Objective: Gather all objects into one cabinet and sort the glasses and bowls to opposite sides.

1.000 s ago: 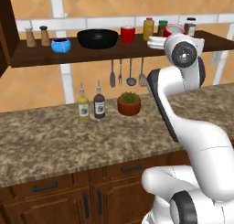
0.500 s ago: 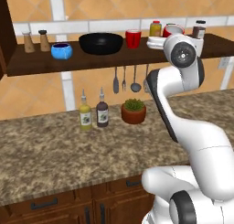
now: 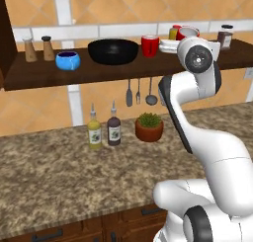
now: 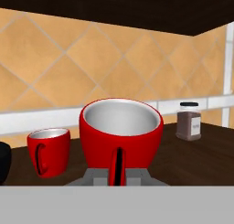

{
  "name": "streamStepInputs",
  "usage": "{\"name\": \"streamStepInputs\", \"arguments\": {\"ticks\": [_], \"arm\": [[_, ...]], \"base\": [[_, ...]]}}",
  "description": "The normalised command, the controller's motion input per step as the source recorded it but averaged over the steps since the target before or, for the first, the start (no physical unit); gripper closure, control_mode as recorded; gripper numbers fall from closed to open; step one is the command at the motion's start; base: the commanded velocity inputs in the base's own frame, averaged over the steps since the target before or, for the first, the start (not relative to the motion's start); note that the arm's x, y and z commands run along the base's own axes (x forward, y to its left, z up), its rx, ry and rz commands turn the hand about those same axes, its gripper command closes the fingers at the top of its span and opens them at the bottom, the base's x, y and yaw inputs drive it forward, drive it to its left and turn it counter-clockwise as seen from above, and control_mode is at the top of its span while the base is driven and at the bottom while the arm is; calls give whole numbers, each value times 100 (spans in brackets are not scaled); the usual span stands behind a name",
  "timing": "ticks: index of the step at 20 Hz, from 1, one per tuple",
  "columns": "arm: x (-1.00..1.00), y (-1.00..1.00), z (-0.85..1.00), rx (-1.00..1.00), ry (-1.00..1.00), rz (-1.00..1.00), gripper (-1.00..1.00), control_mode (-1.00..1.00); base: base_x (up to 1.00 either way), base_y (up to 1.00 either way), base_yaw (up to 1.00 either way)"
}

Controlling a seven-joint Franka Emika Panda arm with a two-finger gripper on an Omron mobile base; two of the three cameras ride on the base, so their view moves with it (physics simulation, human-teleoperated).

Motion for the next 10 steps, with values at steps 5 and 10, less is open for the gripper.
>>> {"name": "streamStepInputs", "arguments": {"ticks": [5, 10], "arm": [[0, 0, 0, 0, 0, 0, 100, 100], [0, 0, 0, 0, 0, 0, 100, 100]], "base": [[1, 0, 0], [0, 0, 0]]}}
